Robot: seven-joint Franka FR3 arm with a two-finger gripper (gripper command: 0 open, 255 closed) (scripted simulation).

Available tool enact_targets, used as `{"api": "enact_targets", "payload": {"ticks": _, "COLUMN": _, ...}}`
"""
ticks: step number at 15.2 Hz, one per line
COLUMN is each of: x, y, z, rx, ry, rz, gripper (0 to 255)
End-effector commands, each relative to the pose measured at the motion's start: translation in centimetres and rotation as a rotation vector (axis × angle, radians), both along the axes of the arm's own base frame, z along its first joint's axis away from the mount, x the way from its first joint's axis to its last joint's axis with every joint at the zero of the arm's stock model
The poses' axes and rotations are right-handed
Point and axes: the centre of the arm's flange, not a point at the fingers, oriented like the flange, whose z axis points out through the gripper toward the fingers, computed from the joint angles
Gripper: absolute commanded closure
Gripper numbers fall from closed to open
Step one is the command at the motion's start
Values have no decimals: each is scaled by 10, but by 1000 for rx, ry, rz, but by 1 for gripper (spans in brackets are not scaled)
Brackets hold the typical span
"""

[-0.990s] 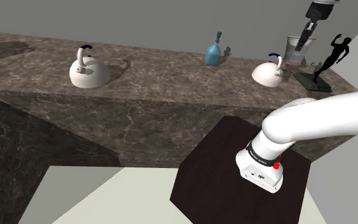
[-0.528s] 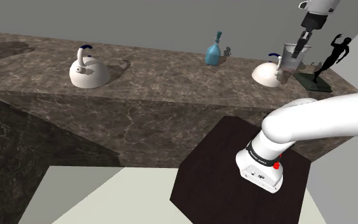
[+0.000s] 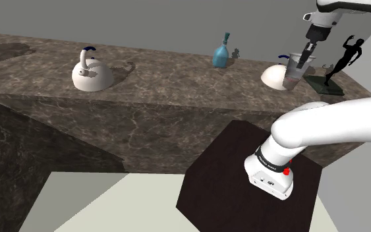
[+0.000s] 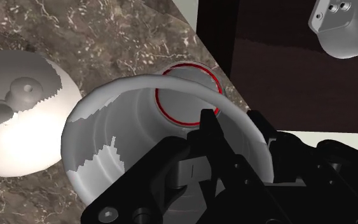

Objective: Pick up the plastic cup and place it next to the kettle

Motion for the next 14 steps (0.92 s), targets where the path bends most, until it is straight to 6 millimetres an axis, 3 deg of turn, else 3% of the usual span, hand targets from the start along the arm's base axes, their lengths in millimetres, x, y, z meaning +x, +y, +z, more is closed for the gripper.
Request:
{"api": "enact_targets", "payload": {"ticks": 1, "x": 0, "y": 0, "z": -11, "rx": -1, "ry": -1, "rz": 0, "gripper": 255}}
{"api": "enact_targets", "payload": {"ticks": 14, "x": 0, "y": 0, "z": -79, "rx": -1, "ry": -1, "rz": 0, "gripper": 255}}
